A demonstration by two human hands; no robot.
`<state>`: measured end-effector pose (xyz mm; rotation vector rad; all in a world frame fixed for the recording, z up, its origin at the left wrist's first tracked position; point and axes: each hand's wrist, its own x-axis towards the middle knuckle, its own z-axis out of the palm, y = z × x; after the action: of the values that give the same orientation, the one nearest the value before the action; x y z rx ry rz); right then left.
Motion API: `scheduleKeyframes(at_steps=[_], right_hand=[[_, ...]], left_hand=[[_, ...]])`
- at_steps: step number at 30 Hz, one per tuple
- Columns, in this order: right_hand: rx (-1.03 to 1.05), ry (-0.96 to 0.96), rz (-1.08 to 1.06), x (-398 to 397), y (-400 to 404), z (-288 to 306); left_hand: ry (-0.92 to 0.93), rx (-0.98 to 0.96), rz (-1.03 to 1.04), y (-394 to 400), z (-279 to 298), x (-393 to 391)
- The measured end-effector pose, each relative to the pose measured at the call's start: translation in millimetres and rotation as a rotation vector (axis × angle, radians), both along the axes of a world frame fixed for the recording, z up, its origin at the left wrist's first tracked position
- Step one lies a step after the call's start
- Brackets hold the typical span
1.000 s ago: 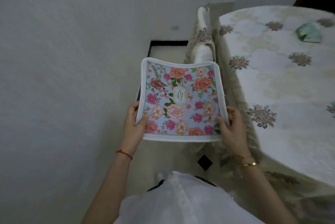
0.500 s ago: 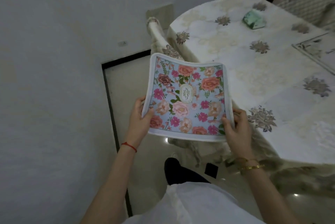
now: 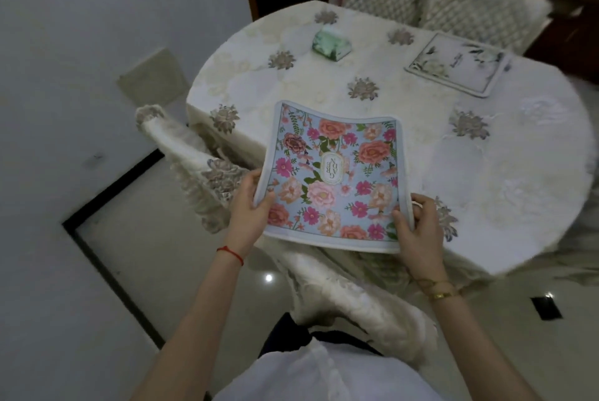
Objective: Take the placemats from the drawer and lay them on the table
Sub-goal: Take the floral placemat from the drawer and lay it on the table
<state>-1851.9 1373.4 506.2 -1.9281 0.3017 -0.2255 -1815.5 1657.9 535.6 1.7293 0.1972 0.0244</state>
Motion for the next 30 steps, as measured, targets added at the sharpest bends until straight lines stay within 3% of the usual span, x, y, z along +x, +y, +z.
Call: scheduleKeyframes(at_steps=[15, 26, 30], right_hand=[[-0.042, 0.192, -0.502, 119, 0, -50], [-0.062, 0.301, -0.624, 154, -36, -102], [-0.034, 0.317, -0.645, 153, -45, -118]], left_hand=[[0.173, 0.084, -0.481, -50, -68, 232], [0.259, 0.146, -0.651, -101, -135, 284], [0.271, 0.142, -0.616, -112, -141, 282]])
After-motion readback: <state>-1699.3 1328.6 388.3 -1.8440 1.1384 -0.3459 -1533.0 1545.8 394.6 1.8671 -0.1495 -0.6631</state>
